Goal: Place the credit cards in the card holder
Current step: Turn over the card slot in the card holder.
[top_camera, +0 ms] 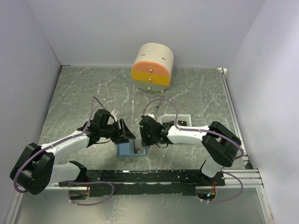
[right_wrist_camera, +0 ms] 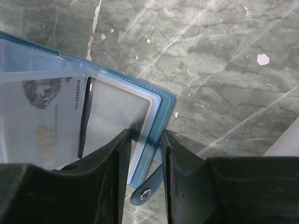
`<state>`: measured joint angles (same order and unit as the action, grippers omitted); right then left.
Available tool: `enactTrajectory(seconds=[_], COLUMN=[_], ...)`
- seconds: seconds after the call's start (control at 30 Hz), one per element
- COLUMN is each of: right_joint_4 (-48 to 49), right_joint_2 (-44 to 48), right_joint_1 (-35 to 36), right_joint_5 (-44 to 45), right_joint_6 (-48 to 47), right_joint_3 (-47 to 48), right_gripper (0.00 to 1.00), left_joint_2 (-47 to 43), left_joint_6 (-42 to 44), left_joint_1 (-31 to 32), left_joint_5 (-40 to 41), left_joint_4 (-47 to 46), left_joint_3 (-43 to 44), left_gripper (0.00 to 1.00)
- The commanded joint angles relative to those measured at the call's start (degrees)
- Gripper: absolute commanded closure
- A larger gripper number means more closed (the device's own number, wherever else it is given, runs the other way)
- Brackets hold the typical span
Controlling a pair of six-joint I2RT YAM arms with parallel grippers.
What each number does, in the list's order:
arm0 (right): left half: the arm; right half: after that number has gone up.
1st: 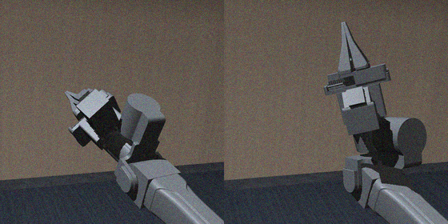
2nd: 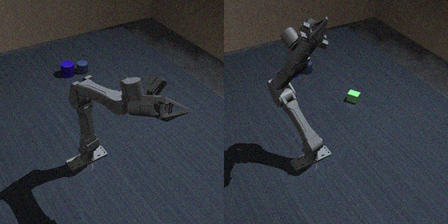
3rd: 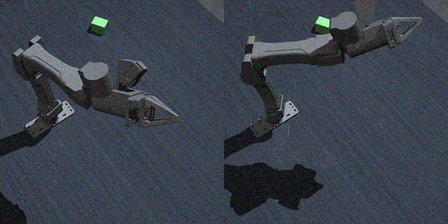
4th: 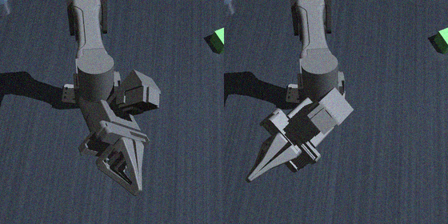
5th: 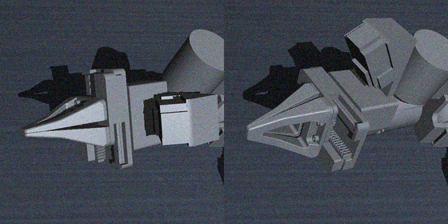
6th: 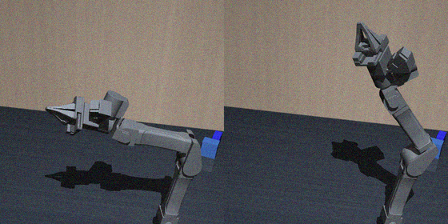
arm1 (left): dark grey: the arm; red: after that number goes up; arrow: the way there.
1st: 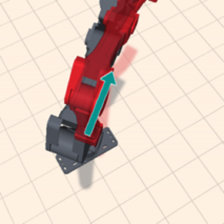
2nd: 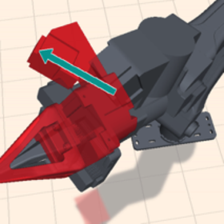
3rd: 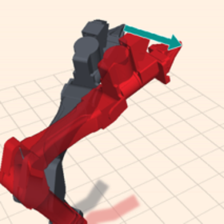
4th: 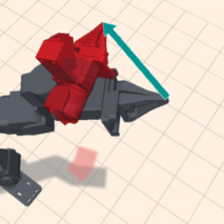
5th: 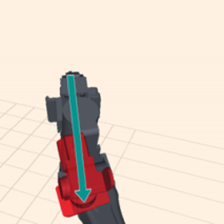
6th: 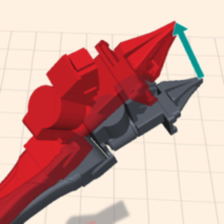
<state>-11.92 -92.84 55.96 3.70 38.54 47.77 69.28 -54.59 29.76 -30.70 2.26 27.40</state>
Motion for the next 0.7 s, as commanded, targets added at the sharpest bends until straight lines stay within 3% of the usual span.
enactTrajectory(seconds=[0.0, 0.23, 0.67], right_joint_4=[-0.3, 0.2, -6.7], right_joint_2=[-1.0, -0.9, 9.5], right_joint_1=[0.4, 0.4, -1.8], right_joint_5=[0.4, 0.2, 9.9], right_joint_6=[0.1, 1.0, -1.9], right_joint_3=[0.0, 0.0, 1.3], right_gripper=[0.65, 0.55, 0.53], left_joint_2=[-0.6, 0.7, 2.2], left_joint_6=[-1.9, -3.8, -3.9], left_joint_1=[-0.2, 0.4, 2.6], left_joint_5=[-3.2, -4.3, -2.5], left_joint_4=[-5.2, -9.8, -9.8], left_joint_3=[0.1, -1.3, 0.1], left_gripper=[0.35, 0.34, 0.35])
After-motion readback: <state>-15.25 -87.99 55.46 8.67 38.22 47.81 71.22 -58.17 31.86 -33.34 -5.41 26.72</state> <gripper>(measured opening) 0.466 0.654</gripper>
